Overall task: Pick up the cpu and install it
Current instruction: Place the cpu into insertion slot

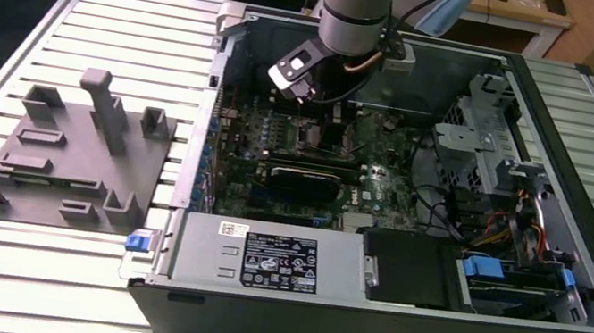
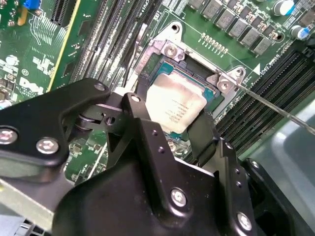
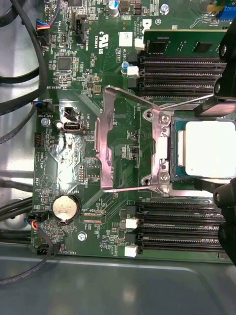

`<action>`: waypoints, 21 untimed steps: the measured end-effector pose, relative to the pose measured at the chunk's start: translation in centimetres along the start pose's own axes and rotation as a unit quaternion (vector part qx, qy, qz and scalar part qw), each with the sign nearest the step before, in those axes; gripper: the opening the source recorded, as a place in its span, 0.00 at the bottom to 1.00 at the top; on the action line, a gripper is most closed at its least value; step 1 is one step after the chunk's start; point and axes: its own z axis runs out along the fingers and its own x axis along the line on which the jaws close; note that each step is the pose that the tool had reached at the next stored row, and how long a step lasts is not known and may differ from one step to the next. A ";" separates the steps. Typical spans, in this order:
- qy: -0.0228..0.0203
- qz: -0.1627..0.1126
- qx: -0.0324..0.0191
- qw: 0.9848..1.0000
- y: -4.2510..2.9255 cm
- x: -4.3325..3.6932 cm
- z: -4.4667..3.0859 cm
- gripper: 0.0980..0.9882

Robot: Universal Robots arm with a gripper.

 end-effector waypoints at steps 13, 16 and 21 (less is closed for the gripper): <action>0.000 0.000 0.000 1.000 0.05 -0.03 -1.07 0.56; 0.000 0.000 0.000 1.000 0.05 -0.04 -1.07 0.55; 0.001 0.000 0.000 1.000 0.05 -0.04 -1.07 0.34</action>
